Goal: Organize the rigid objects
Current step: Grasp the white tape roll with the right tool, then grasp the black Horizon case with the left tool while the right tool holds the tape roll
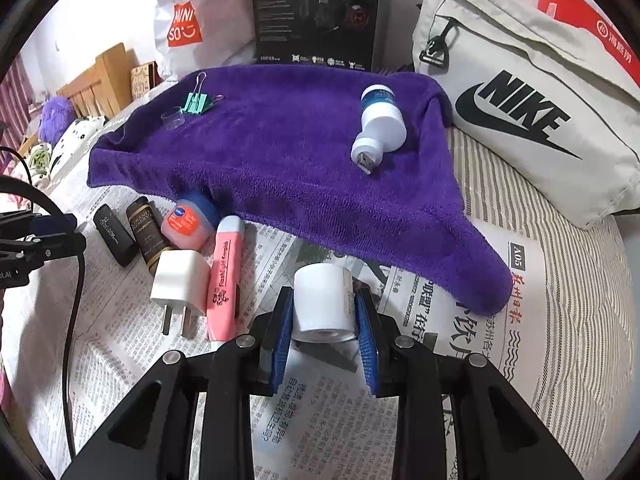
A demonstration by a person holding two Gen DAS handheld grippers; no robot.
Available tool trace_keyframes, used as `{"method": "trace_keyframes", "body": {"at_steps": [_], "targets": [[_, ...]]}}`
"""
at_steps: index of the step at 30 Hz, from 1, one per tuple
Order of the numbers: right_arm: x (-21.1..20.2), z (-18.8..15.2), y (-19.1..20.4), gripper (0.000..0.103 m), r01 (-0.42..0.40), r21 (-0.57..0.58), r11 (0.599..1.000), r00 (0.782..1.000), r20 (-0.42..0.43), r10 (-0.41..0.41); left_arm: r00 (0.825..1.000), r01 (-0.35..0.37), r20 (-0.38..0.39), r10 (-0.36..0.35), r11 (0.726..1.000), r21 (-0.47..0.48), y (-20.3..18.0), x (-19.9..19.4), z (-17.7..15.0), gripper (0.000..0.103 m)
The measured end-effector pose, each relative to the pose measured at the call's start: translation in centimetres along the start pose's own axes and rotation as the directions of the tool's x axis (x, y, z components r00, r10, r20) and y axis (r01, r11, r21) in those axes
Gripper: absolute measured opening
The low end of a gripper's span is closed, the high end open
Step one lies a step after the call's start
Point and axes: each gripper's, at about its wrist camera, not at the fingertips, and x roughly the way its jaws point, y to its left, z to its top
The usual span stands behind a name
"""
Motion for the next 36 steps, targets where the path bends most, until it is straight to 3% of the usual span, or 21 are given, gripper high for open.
{"method": "trace_keyframes", "body": {"at_steps": [8,11,15,20,22,28,36], "targets": [[-0.7,-1.2,0.1,0.03,0.028,0.027,0.999,0.999,0.043,-0.029,1.0,-0.005,0.006,0.005,0.999,-0.039,-0.7,1.2,2.2,0.051],[-1.2,-2.0,0.1,0.03,0.036,0.039,0.999,0.998,0.054,-0.038,0.998,-0.061,-0.016,0.061,0.997,-0.047,-0.8,2.5,3.0,0.051],[-1.4,-2.2,0.3,0.03,0.055,0.024,0.998,0.997,0.055,-0.056,0.997,-0.068,-0.029,0.066,0.996,-0.062,-0.7,3.2,3.5,0.052],[-1.4,-2.2,0.1,0.03,0.049,0.027,0.998,0.997,0.056,-0.051,0.99,-0.129,-0.057,0.128,0.992,-0.011,-2.3,4.3,4.3,0.063],[-1.4,-2.2,0.1,0.03,0.046,0.03,0.999,0.997,0.057,-0.048,0.986,-0.155,-0.064,0.156,0.988,0.017,-3.1,4.7,4.5,0.063],[-1.5,-2.3,0.1,0.03,0.045,0.031,0.998,0.997,0.057,-0.047,0.988,-0.131,-0.069,0.135,0.99,0.06,-3.9,4.0,3.7,0.063],[-1.5,-2.3,0.1,0.03,0.047,0.03,0.998,0.997,0.057,-0.049,0.987,-0.141,-0.059,0.147,0.986,0.09,-2.2,1.7,1.4,0.063]]}}
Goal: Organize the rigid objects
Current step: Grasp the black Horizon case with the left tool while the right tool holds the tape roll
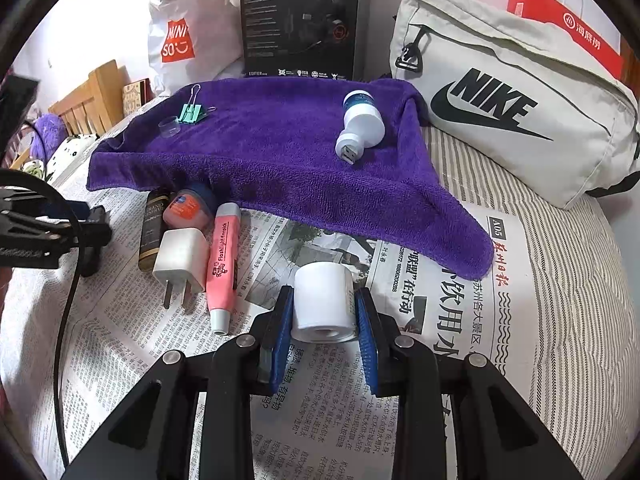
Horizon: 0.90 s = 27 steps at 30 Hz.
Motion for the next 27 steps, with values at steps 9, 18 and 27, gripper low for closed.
{"method": "trace_keyframes", "body": {"at_steps": [9,18,27], "targets": [[0.1,0.0,0.1,0.03,0.005,-0.005,1.0,1.0,0.0,-0.005,0.999,0.033,-0.002,-0.033,0.999,-0.04,2.1,-1.2,-2.2,0.063],[0.0,0.0,0.1,0.03,0.006,-0.005,1.0,1.0,0.0,-0.006,1.0,0.003,0.012,-0.003,0.999,0.039,0.8,-0.8,-2.6,0.064],[0.0,0.0,0.1,0.03,0.006,-0.005,1.0,1.0,0.0,-0.006,0.999,0.018,0.031,-0.02,0.998,0.067,2.5,-0.8,-1.5,0.023]]}}
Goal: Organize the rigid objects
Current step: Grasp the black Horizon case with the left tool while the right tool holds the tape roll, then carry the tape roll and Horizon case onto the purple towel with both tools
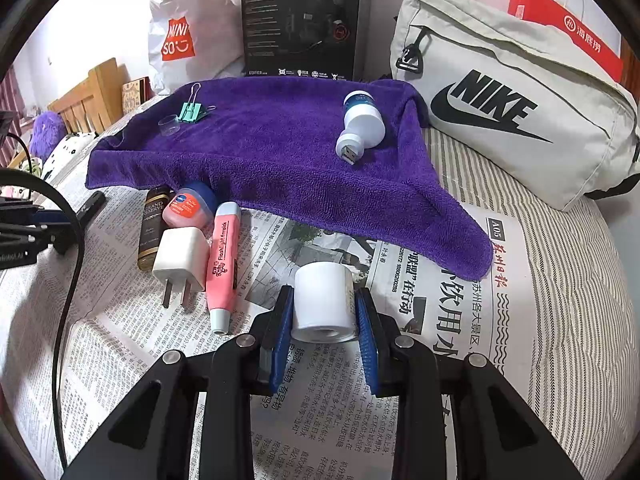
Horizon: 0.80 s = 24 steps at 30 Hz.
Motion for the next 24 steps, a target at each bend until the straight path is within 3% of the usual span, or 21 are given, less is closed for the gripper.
{"method": "trace_keyframes", "body": {"at_steps": [16,18,19,24], "targets": [[0.0,0.0,0.0,0.03,0.0,0.0,1.0,1.0,0.0,0.0,1.0,-0.023,0.007,0.023,0.998,-0.051,1.1,0.6,0.4,0.03],[0.0,0.0,0.0,0.03,0.001,0.0,1.0,1.0,0.0,-0.001,1.0,-0.014,0.011,0.014,0.999,-0.052,1.1,0.5,0.3,0.028],[0.0,0.0,0.0,0.03,0.001,-0.001,1.0,1.0,0.0,-0.001,1.0,0.007,0.015,-0.006,0.999,-0.048,1.0,0.5,0.3,0.021],[0.0,0.0,0.0,0.03,0.004,-0.003,1.0,1.0,0.0,-0.004,1.0,0.012,0.022,-0.011,1.0,-0.009,0.0,0.6,0.4,0.021]]}}
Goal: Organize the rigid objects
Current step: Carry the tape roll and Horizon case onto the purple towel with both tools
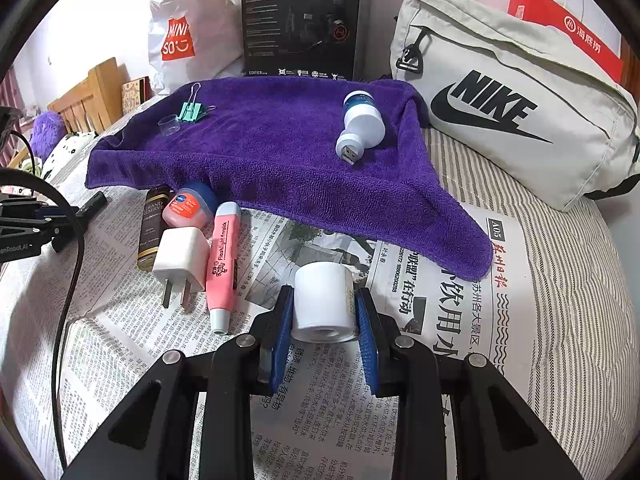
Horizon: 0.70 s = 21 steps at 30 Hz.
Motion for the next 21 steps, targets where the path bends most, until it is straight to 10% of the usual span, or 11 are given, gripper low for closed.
{"method": "trace_keyframes", "body": {"at_steps": [21], "targets": [[-2.4,0.5,-0.3,0.03,-0.096,0.012,0.995,0.995,0.004,0.096,0.996,0.075,0.045,-0.073,0.996,-0.038,1.0,-2.2,0.2,0.021]]}}
